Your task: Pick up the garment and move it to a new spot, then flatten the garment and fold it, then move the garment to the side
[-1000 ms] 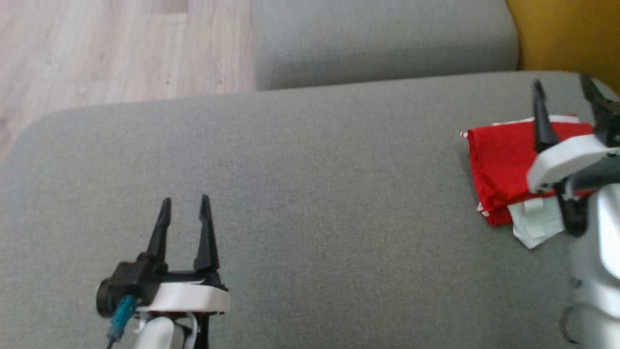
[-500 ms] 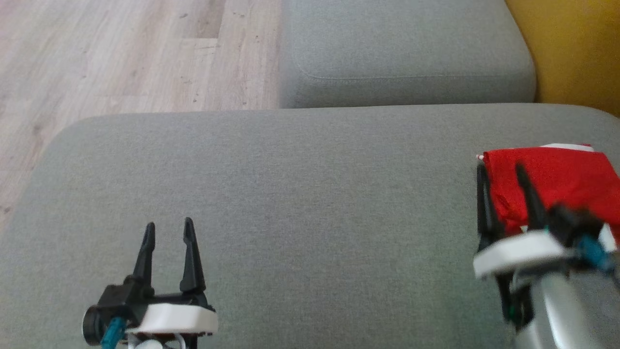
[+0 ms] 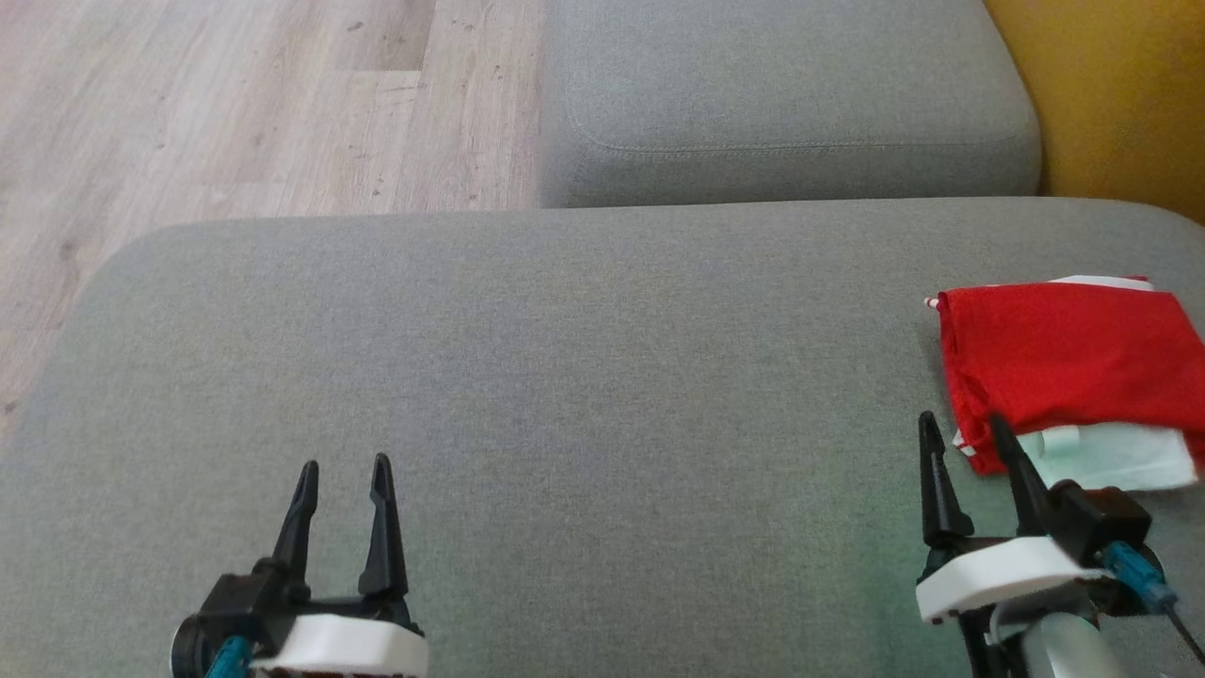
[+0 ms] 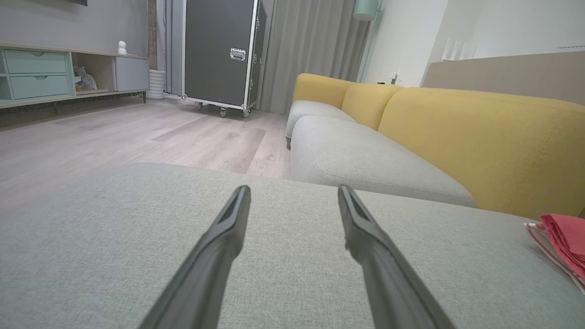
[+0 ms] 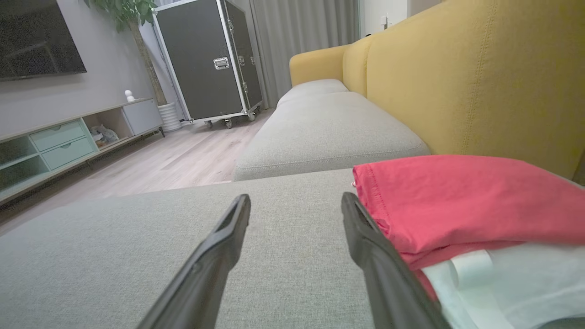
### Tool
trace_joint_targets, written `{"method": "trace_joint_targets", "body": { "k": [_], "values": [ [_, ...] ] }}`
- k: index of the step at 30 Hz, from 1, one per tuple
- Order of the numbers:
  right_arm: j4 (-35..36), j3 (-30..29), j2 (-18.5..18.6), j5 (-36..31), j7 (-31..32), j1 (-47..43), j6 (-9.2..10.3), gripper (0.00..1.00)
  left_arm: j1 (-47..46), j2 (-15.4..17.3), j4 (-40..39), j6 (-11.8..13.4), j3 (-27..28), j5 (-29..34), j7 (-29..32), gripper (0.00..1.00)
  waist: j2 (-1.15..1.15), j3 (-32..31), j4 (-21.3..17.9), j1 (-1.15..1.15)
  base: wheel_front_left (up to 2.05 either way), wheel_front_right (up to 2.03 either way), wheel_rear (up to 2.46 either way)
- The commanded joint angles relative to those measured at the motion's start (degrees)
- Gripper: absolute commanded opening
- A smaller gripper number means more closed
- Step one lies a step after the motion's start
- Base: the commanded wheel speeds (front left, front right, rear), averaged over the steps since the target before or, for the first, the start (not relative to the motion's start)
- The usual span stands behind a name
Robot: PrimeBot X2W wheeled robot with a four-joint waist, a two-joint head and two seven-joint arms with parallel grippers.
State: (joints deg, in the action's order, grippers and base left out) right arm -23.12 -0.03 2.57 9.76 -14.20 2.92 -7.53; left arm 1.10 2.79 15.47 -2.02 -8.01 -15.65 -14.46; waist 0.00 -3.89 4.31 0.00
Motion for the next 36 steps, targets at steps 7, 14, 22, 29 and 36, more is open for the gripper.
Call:
{"method": "trace_joint_targets", "body": {
  "k": [7,14,22,29,36],
  "values": [
    [2.8,1.5,0.3,0.0,-0.8,2.4,0.04,1.00,-1.7,0.1,-1.7,0.7,1.5,-2.0,-0.5,1.00,0.00,-0.2,-0.1,0.00,0.00,0.00,0.00],
    [3.0,1.7,0.3,-0.1,-0.8,2.3,0.04,1.00,-1.6,0.1,-4.1,1.7,3.0,-2.2,-0.5,1.00,0.00,-0.3,-0.5,0.00,0.00,0.00,0.00],
    [3.5,2.2,0.3,0.0,-0.8,2.4,0.04,1.00,-0.8,0.1,-3.3,2.7,3.4,-3.2,-0.5,1.00,0.00,-0.5,-0.7,0.00,0.00,0.00,0.00],
    [1.5,0.9,0.0,0.0,0.0,0.0,0.00,0.00,0.7,0.0,-0.4,2.5,1.2,-5.3,0.0,0.00,0.00,-0.4,-0.9,0.00,0.00,0.00,0.00],
    [-2.4,0.7,-0.1,1.6,0.7,-1.9,0.00,0.00,2.1,0.0,3.5,2.4,1.1,-6.8,0.8,0.00,0.00,-0.3,-1.1,0.00,0.00,0.00,0.00]
  ]
}}
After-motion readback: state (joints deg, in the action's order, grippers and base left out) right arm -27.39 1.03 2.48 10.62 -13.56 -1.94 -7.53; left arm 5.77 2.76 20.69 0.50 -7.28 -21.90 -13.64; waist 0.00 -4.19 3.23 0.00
